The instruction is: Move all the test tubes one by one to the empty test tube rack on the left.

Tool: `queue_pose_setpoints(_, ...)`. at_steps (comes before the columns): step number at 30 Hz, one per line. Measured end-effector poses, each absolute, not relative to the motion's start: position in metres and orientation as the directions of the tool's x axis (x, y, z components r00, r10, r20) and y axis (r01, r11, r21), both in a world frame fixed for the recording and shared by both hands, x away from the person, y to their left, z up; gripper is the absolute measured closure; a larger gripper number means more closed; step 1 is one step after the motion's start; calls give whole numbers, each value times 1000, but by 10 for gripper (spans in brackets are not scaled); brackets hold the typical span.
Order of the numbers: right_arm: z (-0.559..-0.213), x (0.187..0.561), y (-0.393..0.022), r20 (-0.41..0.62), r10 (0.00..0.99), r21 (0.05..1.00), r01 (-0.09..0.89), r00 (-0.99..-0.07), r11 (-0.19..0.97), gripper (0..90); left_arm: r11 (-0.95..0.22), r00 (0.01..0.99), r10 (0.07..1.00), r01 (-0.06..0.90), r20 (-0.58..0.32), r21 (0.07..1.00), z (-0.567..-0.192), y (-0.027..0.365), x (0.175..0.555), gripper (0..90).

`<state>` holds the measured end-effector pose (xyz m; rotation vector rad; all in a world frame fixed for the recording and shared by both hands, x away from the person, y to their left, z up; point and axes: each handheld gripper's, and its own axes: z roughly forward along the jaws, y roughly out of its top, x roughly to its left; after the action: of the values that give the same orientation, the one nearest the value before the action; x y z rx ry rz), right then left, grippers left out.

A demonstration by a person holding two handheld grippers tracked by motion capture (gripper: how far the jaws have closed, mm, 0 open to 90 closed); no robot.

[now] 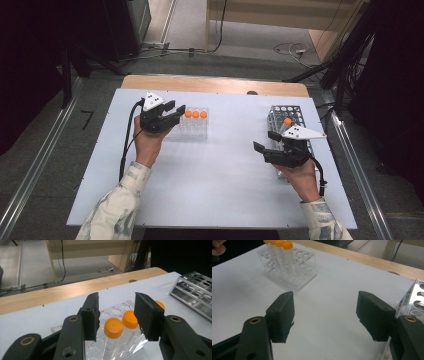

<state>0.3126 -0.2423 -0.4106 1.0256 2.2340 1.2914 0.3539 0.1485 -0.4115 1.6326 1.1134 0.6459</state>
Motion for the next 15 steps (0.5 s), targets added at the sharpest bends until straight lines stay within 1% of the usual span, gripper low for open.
queue_pose_setpoints(5, -410, 314, -249, 32, 758, 860, 405, -652, 312, 295, -61, 433, 895, 360, -109, 931, -410, 147, 351, 450)
queue_pose_setpoints(10, -408, 315, -259, 17, 788, 868, 400, -615, 293, 295, -52, 445, 887, 364, -125, 930, -412, 146, 344, 394)
queue_pose_setpoints(15, -410, 318, -272, -2, 824, 869, 407, -566, 282, 284, -33, 420, 896, 382, -142, 923, -417, 147, 336, 289)
